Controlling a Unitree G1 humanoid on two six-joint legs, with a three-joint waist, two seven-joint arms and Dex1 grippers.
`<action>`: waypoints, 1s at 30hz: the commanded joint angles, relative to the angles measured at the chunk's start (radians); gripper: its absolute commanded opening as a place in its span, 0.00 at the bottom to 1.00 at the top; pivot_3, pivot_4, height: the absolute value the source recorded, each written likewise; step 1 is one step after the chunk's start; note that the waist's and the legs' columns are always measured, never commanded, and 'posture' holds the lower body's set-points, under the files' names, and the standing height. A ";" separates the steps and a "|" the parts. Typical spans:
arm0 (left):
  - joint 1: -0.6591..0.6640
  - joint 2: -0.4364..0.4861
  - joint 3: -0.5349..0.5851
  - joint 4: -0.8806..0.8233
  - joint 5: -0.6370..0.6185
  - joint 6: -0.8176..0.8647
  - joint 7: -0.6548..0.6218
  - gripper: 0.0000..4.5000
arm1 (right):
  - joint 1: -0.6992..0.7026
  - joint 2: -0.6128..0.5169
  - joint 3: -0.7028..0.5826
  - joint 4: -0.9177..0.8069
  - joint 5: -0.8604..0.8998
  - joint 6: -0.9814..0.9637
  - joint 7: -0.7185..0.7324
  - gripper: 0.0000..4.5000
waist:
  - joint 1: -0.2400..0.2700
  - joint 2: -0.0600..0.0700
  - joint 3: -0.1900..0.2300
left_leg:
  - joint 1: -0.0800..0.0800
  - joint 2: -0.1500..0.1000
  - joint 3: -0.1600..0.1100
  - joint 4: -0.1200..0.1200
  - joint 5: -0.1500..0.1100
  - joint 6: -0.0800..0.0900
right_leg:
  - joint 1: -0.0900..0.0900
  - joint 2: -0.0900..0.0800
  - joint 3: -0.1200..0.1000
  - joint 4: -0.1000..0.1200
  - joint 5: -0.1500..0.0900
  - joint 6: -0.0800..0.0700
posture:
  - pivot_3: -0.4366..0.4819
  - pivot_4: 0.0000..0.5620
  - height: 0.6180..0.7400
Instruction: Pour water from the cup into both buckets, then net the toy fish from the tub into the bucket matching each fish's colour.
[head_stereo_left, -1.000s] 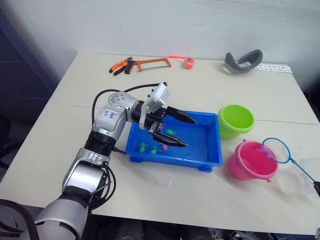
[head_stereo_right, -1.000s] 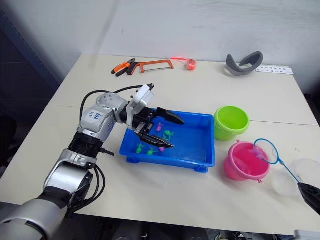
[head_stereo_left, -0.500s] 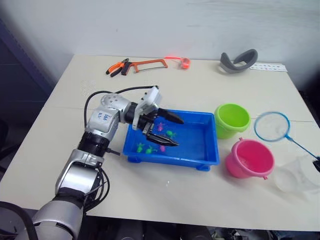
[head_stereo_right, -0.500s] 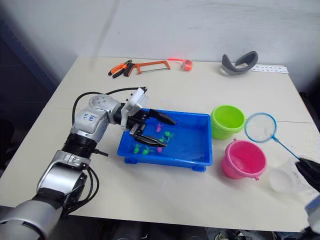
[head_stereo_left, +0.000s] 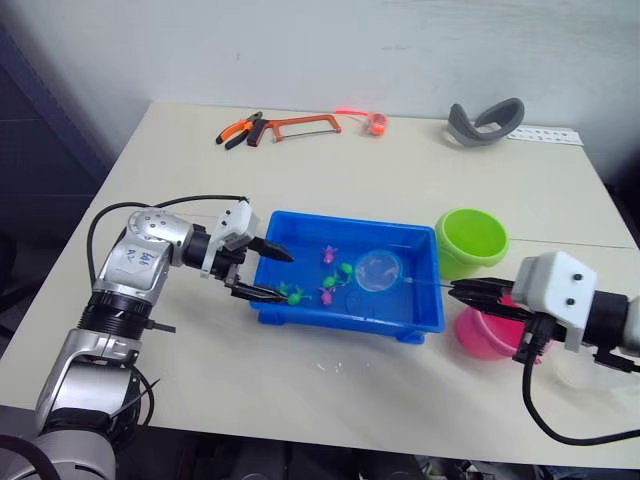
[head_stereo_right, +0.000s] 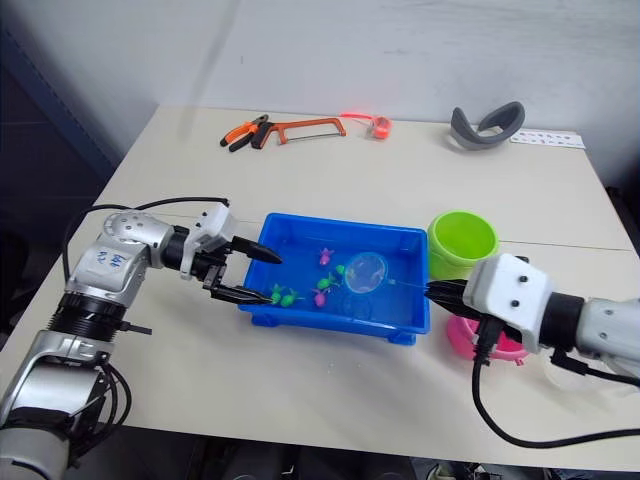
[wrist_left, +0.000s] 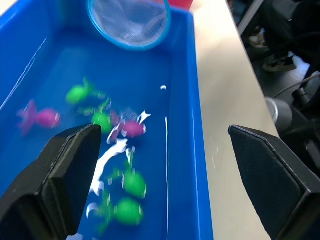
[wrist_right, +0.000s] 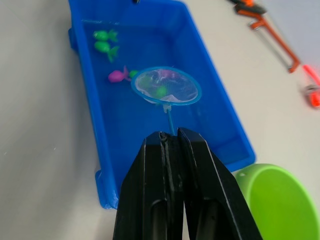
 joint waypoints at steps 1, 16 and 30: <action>0.051 0.056 0.044 -0.115 -0.016 0.025 0.016 0.99 | -0.118 0.041 0.187 0.090 -0.125 -0.065 0.122 0.00 | 0.000 0.000 0.000 | 0.000 0.000 -0.001 0.000 0.000 0.000 | 0.000 -0.001 0.000 0.000 0.000 0.000 | 0.48 0.27 1.00; 0.149 0.124 0.102 -0.260 -0.048 0.091 0.096 0.99 | -0.421 0.362 0.469 0.303 -0.328 -0.125 0.253 0.00 | -0.005 0.000 0.000 | 0.000 0.001 -0.003 0.000 0.001 -0.002 | 0.000 0.000 -0.001 0.001 0.000 0.000 | 0.48 0.27 1.00; 0.058 0.022 0.084 -0.200 -0.084 0.109 0.114 0.99 | -0.327 0.381 0.233 0.143 -0.130 0.011 0.216 0.00 | -0.001 0.000 0.000 | 0.000 0.000 -0.003 0.000 0.001 -0.002 | 0.000 0.000 -0.004 0.001 0.000 0.000 | 0.48 0.27 1.00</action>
